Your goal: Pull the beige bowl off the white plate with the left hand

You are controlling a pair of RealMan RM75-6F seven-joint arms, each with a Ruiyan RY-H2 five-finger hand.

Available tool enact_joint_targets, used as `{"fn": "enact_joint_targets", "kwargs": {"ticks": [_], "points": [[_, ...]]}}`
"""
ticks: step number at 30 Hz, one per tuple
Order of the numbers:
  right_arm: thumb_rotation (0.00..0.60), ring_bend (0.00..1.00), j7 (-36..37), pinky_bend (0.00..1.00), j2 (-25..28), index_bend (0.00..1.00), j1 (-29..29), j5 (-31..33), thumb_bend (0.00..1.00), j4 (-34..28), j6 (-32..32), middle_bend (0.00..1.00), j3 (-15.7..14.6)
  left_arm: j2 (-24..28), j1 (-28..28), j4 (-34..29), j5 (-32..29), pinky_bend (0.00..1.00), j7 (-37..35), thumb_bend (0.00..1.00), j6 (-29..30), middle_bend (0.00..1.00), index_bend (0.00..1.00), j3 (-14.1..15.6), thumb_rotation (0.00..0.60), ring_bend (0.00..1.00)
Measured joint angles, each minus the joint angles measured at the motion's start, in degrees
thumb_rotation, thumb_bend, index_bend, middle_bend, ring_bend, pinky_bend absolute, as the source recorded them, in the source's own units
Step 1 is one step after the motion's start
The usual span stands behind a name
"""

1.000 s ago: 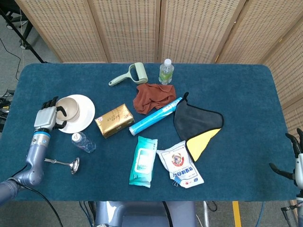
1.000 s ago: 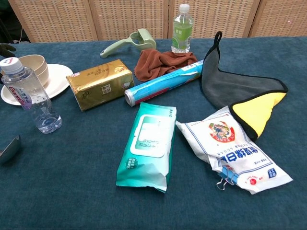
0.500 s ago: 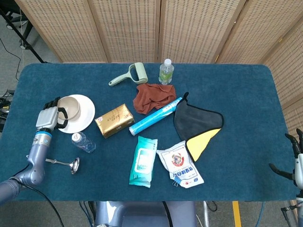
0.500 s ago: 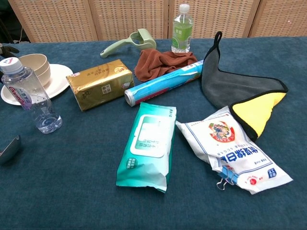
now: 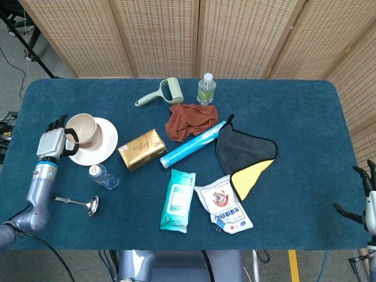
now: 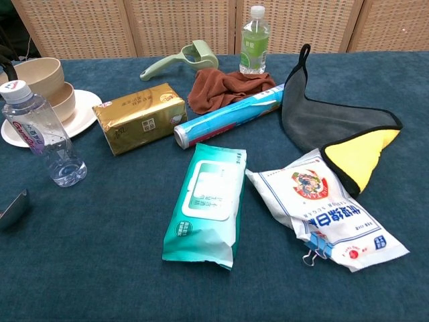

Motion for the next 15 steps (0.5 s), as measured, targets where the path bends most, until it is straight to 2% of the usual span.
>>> {"fn": "enact_joint_targets", "kwargs": {"ticks": [8,11,15], "points": [[0.6,0.0,0.1,0.0,0.1,0.15,-0.1,-0.2,0.0,-0.3,0.1,0.0,-0.1,6.1,3.0,-5.3,0.8,0.0,-0.4,0.54,3.1,0.0,0.78,0.0,0.6,0.0],[0.6,0.0,0.2,0.0,0.3,0.15,-0.2,-0.5,0.0,-0.5,0.4,0.0,-0.1,7.5,5.0,-6.5,0.8,0.0,-0.4,0.54,3.3,0.0,0.78,2.0,0.6,0.0],[0.6,0.0,0.0,0.0,0.3,0.15,-0.2,-0.5,0.0,-0.6,0.2,0.0,-0.3,8.2,8.2,-7.5,5.2,0.0,-2.5,0.53,5.0,0.0,0.78,4.9,0.6,0.0]]}}
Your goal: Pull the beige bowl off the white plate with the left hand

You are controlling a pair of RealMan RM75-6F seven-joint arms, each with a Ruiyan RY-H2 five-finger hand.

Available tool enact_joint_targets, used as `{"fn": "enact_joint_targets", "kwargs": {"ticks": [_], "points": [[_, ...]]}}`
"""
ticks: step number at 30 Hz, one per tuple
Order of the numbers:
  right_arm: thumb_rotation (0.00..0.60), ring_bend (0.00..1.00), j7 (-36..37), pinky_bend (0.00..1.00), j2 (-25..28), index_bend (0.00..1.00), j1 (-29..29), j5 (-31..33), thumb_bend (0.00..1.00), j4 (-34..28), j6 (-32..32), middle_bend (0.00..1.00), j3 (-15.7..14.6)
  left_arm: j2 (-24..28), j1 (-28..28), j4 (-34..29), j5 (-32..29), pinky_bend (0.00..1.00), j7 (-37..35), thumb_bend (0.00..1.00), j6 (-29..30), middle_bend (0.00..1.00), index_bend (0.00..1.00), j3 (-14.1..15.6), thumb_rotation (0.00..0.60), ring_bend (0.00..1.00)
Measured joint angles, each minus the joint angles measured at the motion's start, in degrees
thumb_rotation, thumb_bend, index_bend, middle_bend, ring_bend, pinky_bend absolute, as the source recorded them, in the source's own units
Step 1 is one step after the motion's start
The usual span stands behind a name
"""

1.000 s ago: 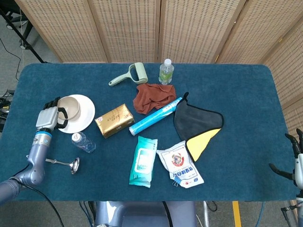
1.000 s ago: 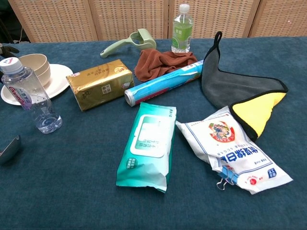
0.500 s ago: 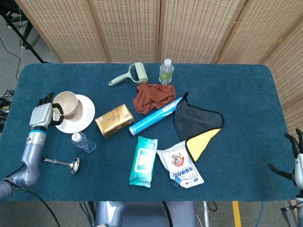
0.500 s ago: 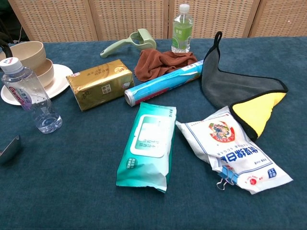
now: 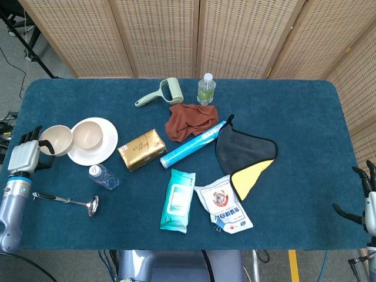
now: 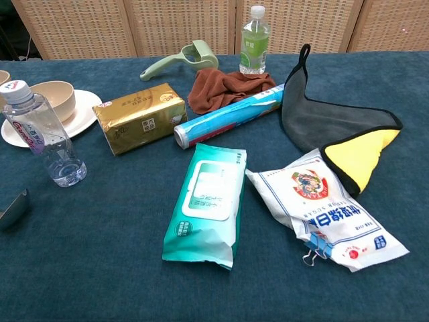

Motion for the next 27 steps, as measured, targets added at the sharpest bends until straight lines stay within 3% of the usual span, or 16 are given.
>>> {"fn": "enact_joint_targets", "kwargs": {"ticks": [14,17,21,24,26,27], "points": [[0.6,0.0,-0.1,0.0,0.2,0.15,-0.2,-0.6,0.0,-0.6,0.5,0.0,-0.2,-0.8,7.9,-0.4,23.0,0.0,-9.3,0.52,9.8,0.0,0.78,10.5,0.6,0.0],[0.6,0.0,0.0,0.0,0.3,0.15,-0.2,-0.3,0.0,-0.7,0.4,0.0,-0.1,-2.0,8.1,-0.7,25.8,0.0,-9.3,0.51,10.5,0.0,0.78,12.2,0.6,0.0],[0.6,0.0,0.2,0.0,0.4,0.15,-0.2,-0.2,0.0,-0.7,0.4,0.0,0.0,-3.2,8.0,-0.5,26.0,0.0,-8.2,0.47,10.4,0.0,0.78,12.2,0.6,0.0],[0.6,0.0,0.3,0.0,0.5,0.15,-0.2,-0.2,0.0,-0.8,0.4,0.0,0.0,-4.3,7.8,0.2,26.0,0.0,-7.8,0.29,10.3,0.0,0.73,11.9,0.6,0.0],[0.6,0.0,0.4,0.0,0.5,0.15,-0.3,-0.3,0.0,-0.8,0.6,0.0,0.0,-4.5,7.8,0.6,26.4,0.0,-8.1,0.07,10.3,0.0,0.57,11.9,0.6,0.0],[0.6,0.0,0.4,0.0,0.5,0.15,-0.3,-0.4,0.0,-0.8,0.7,0.0,0.0,-4.5,7.8,0.6,26.6,0.0,-8.3,0.03,10.3,0.0,0.52,11.9,0.6,0.0]]}}
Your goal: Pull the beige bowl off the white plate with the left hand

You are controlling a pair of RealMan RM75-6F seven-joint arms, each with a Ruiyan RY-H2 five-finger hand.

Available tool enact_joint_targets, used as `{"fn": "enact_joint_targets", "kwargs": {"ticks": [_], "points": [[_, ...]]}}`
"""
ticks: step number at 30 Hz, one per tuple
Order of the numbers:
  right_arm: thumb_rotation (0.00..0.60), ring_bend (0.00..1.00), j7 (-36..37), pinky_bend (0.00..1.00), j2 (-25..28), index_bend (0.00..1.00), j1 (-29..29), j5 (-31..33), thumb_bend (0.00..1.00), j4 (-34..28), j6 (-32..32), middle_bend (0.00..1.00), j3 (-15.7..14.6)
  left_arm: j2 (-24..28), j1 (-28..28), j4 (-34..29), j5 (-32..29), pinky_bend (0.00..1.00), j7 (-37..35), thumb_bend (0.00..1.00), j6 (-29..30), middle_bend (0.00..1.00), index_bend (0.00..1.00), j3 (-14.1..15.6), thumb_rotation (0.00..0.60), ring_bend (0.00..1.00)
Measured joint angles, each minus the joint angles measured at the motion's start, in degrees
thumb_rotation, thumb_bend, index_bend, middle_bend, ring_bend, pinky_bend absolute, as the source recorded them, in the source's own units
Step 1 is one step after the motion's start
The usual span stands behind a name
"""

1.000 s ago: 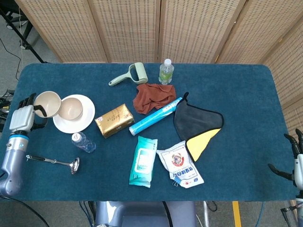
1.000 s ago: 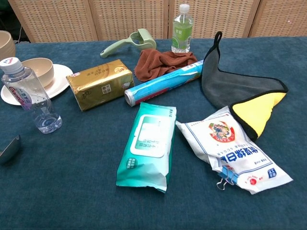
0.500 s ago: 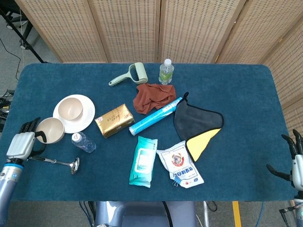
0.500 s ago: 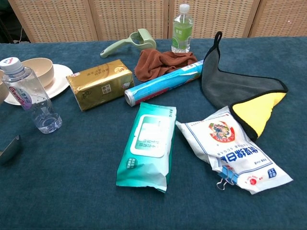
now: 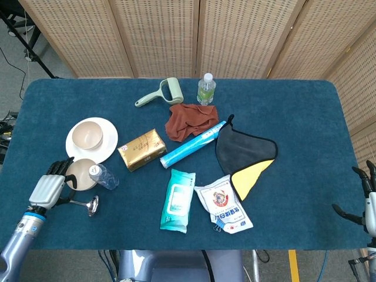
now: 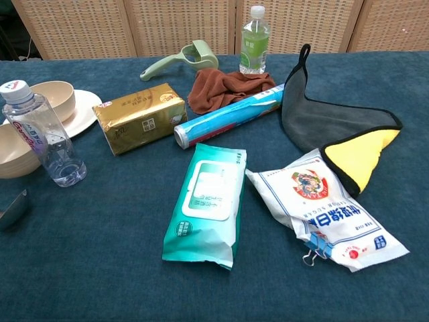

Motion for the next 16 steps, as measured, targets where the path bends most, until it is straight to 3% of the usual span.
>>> {"fn": "enact_joint_targets", "kwargs": {"ticks": [2,9,16], "points": [[0.6,0.0,0.0,0.0,0.0,0.15,0.0,-0.1,0.0,0.0,0.1,0.0,0.0,0.2,0.0,-0.1,0.4,0.0,-0.4,0.0,0.0,0.0,0.45,0.1,0.6,0.0],[0.6,0.0,-0.3,0.0,0.0,0.15,-0.1,-0.2,0.0,-0.2,0.2,0.0,-0.2,3.3,0.6,-2.9,2.0,0.0,-0.7,0.0,2.3,0.0,0.37,0.2,0.6,0.0],[0.6,0.0,-0.2,0.0,0.1,0.15,-0.2,-0.8,0.0,-0.4,0.5,0.0,-0.2,8.1,4.3,-10.1,4.1,0.0,0.5,0.0,13.8,0.0,0.19,-0.9,0.6,0.0]]}}
